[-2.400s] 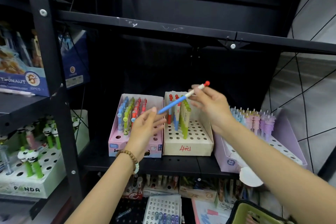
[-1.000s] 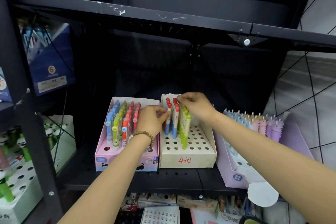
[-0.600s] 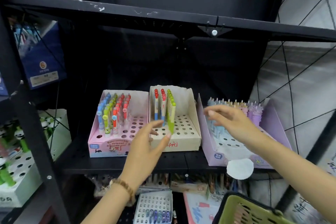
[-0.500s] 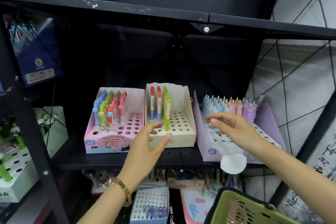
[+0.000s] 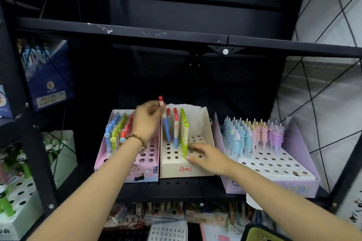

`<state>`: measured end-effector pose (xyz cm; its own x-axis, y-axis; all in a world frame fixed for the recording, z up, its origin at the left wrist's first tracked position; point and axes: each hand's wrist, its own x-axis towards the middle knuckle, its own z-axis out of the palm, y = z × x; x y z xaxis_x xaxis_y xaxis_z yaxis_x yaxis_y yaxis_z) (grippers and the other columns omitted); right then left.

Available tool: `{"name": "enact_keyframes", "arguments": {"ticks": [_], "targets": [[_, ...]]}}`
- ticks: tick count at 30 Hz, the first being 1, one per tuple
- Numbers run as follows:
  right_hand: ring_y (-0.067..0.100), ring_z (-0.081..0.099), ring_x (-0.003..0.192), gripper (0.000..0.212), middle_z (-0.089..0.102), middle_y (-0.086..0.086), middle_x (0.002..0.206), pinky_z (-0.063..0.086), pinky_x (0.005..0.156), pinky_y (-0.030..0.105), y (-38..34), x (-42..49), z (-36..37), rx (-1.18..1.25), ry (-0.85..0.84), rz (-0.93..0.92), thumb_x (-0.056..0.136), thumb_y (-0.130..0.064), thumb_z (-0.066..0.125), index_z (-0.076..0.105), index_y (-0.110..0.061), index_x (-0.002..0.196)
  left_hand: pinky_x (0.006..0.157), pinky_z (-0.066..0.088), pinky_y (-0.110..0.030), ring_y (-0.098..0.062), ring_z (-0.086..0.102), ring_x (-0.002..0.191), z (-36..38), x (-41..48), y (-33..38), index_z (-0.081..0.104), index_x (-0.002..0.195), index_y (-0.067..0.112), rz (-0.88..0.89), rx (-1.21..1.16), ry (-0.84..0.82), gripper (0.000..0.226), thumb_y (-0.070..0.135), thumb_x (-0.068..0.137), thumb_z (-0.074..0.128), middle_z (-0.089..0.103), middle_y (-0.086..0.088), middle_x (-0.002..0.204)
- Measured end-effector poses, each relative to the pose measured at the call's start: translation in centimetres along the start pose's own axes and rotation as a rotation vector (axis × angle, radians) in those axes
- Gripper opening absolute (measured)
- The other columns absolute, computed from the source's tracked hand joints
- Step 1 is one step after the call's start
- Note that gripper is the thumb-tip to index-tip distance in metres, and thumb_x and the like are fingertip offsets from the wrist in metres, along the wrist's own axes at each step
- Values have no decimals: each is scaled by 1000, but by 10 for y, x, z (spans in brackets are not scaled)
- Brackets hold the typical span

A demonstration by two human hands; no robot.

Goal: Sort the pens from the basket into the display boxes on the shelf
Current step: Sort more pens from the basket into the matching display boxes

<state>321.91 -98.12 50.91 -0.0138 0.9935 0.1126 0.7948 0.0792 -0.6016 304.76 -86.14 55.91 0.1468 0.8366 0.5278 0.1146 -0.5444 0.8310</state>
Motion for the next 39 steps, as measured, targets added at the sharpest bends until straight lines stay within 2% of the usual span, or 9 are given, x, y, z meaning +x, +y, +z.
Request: {"name": "enact_keyframes", "arguments": {"ticks": [2, 5, 11, 18, 24, 27, 30, 34, 39], "targets": [[7, 44, 129, 57, 46, -5, 144, 31, 106, 17, 6, 2, 7, -56, 22, -8, 91, -42, 58, 44, -18, 140, 80, 52, -24, -9, 67, 83, -17, 3, 18, 67, 94, 26, 103, -141, 40, 11, 17, 87, 66, 70, 7, 86], [6, 44, 129, 58, 47, -6, 143, 31, 103, 13, 10, 2, 12, -52, 53, -26, 90, -43, 59, 44, -19, 140, 69, 55, -18, -11, 71, 81, -27, -18, 28, 69, 91, 33, 135, -286, -84, 16, 18, 85, 67, 74, 4, 83], [7, 45, 128, 58, 49, -7, 141, 33, 106, 19, 11, 2, 12, -52, 53, -19, 88, -43, 61, 44, -21, 139, 68, 55, -17, -9, 69, 86, -9, -51, 2, 69, 107, 13, 31, -315, -63, 19, 15, 89, 62, 71, 1, 94], [9, 46, 126, 58, 50, -7, 140, 36, 108, 25, 12, 1, 12, -46, 40, -12, 88, -44, 61, 45, -22, 139, 66, 53, -13, -4, 67, 85, -7, -49, 1, 67, 105, 19, 72, -276, -33, 17, 14, 90, 60, 69, 4, 94], [8, 45, 127, 57, 49, -8, 140, 34, 106, 19, 14, 2, 12, -42, 39, -12, 88, -43, 61, 45, -23, 139, 67, 55, -17, -10, 69, 85, -2, -53, -11, 66, 111, 8, -11, -274, -78, 22, 13, 90, 59, 69, -6, 97], [8, 46, 126, 56, 51, -8, 139, 34, 106, 20, 14, 3, 13, -39, 39, -19, 88, -42, 62, 46, -22, 138, 74, 58, -24, -12, 68, 88, 4, -52, -10, 68, 107, 13, -7, -185, -152, 19, 16, 90, 61, 70, -2, 95], [8, 47, 126, 54, 51, -6, 139, 34, 105, 18, 12, 3, 12, -45, 52, -20, 89, -40, 61, 47, -21, 137, 74, 58, -25, -8, 68, 78, 5, -45, -8, 68, 102, 23, 66, 26, -182, 15, 24, 89, 62, 69, 6, 86], [10, 46, 128, 55, 49, -3, 141, 34, 107, 21, 8, 1, 12, -44, 59, -13, 90, -37, 61, 45, -17, 139, 76, 57, -30, -11, 68, 76, 11, -39, -6, 71, 97, 12, 77, 321, -329, 19, 27, 90, 61, 70, -1, 82], [8, 43, 130, 53, 47, -5, 142, 33, 110, 26, -2, -21, 3, 17, 104, -18, 91, -36, 60, 44, -19, 138, 79, 57, -29, -14, 67, 82, 11, -48, -8, 70, 104, 6, 16, 212, -285, 26, 25, 87, 64, 70, -2, 89]]}}
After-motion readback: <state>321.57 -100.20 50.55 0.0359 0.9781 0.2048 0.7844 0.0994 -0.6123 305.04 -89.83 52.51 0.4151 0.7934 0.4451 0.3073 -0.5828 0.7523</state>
